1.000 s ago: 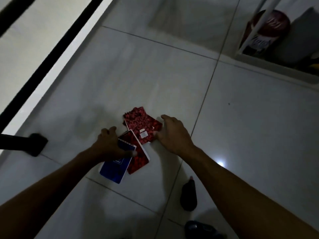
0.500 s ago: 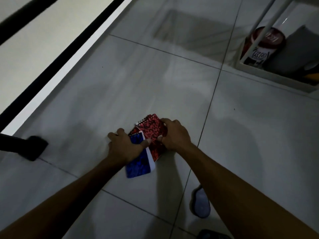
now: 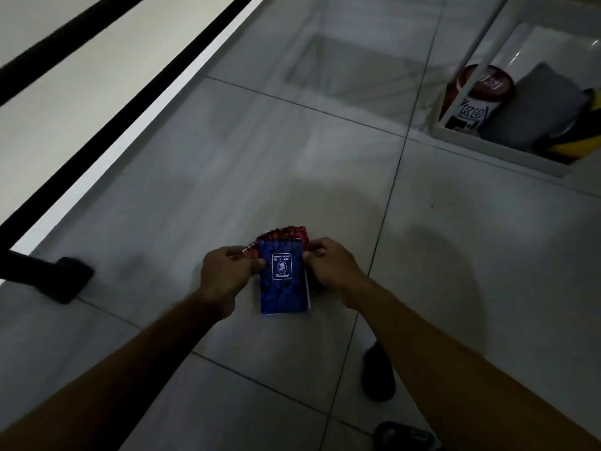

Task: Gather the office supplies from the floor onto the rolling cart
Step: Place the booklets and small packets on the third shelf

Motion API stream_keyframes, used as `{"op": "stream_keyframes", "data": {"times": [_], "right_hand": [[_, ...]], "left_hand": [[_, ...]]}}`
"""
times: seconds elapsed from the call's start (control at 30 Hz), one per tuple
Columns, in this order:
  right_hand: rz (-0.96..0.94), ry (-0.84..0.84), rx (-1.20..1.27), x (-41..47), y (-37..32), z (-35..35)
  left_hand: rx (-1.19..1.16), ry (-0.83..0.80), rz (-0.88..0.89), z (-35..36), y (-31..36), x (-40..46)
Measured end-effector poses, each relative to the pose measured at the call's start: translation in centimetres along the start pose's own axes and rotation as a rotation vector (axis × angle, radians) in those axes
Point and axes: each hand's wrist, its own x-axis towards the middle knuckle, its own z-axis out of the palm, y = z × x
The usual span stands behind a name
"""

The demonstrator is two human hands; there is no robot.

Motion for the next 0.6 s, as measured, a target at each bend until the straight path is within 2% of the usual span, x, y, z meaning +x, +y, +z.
{"op": "stream_keyframes", "data": {"times": [0.07, 0.23, 0.33, 0.47, 0.6], "right_hand": [[0.008, 0.032, 0.011, -0.1, 0.4, 0.0], [-0.019, -0.008, 0.040, -0.6, 0.7, -0.2], [-0.035, -0.050, -0.014, -0.7, 0.7, -0.3], [-0.041, -0.092, -0.069, -1.0, 0.8, -0.1], [-0.039, -0.095, -0.186, -1.0, 0.5, 0.1]], "left_hand": [[0.051, -0.044, 0.051, -0.1, 0.2, -0.3], [-0.038, -0.058, 0.174, 0.0, 0.6, -0.3], [-0.078, -0.121, 0.166, 0.1, 0.7, -0.7], [0.076, -0.153, 0.233, 0.0, 0.2, -0.9], [0.292, -0.263, 0.314, -0.5, 1.0, 0.0]]}}
